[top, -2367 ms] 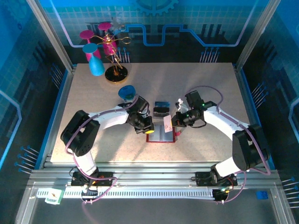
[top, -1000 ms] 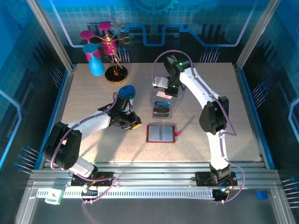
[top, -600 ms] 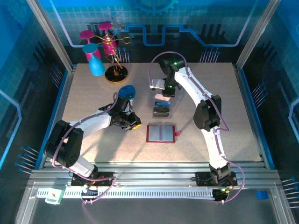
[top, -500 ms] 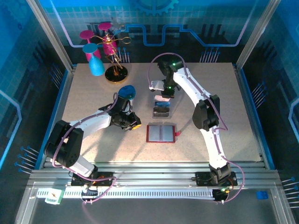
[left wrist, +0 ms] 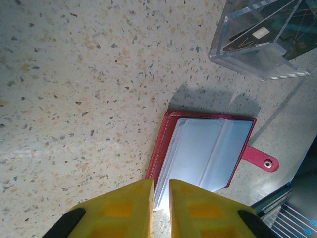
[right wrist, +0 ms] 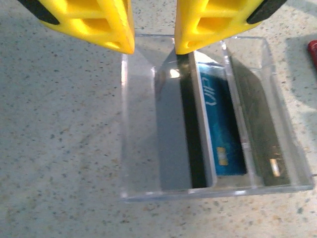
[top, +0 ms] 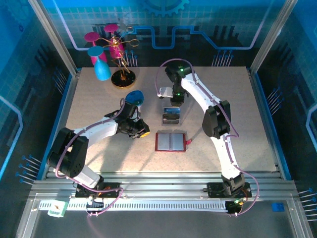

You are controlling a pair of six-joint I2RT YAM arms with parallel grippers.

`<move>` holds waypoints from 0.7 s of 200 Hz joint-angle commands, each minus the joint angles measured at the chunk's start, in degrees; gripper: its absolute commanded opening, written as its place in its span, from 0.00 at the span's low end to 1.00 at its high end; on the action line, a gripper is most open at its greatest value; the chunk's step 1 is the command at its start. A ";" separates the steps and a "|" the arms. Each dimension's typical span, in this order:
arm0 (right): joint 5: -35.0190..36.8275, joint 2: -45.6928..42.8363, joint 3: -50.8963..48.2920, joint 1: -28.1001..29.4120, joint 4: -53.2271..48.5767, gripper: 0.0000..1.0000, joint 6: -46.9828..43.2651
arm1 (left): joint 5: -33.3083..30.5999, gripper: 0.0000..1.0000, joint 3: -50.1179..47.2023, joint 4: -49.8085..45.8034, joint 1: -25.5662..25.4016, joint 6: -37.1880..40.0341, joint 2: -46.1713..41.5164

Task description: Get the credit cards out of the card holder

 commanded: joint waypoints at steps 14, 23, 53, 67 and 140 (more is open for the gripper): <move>2.33 -5.55 -2.84 0.75 5.61 0.30 2.32 | 1.73 0.16 -0.96 1.44 0.46 -1.53 0.44; 1.49 -6.17 -3.39 0.99 5.46 0.30 2.53 | 1.94 0.16 -1.04 1.56 0.46 -1.60 0.43; -4.04 -6.63 -3.81 1.28 3.46 0.42 3.81 | 1.99 0.16 -1.37 1.60 0.51 -1.69 0.01; -3.14 -6.41 -4.74 1.13 4.92 0.46 4.94 | 1.98 0.16 -1.42 1.57 0.46 -1.77 -0.16; -5.51 -4.33 -6.31 0.92 5.55 0.52 5.38 | 1.87 0.17 -2.37 1.52 0.42 -1.84 -0.81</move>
